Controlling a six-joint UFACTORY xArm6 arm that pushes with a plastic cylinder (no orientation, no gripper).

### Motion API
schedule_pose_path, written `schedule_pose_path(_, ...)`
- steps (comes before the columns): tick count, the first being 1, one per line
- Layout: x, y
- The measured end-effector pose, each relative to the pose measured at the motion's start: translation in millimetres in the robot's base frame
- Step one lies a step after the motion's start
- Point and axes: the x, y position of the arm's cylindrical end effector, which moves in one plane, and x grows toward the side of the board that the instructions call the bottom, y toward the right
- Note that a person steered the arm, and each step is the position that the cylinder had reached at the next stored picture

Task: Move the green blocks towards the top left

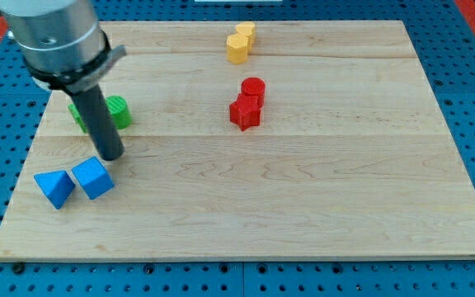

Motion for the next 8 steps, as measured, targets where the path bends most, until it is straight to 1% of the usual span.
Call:
schedule_pose_path(1, -5.0, -35.6)
schedule_pose_path(2, -19.4, -46.3)
schedule_pose_path(3, -58.8, -38.1)
schedule_pose_path(4, -31.3, -11.4)
schedule_pose_path(5, -36.3, 20.3)
schedule_pose_path(6, -80.8, 21.8)
schedule_pose_path(7, -67.7, 36.2)
schedule_pose_path(8, -75.5, 87.1)
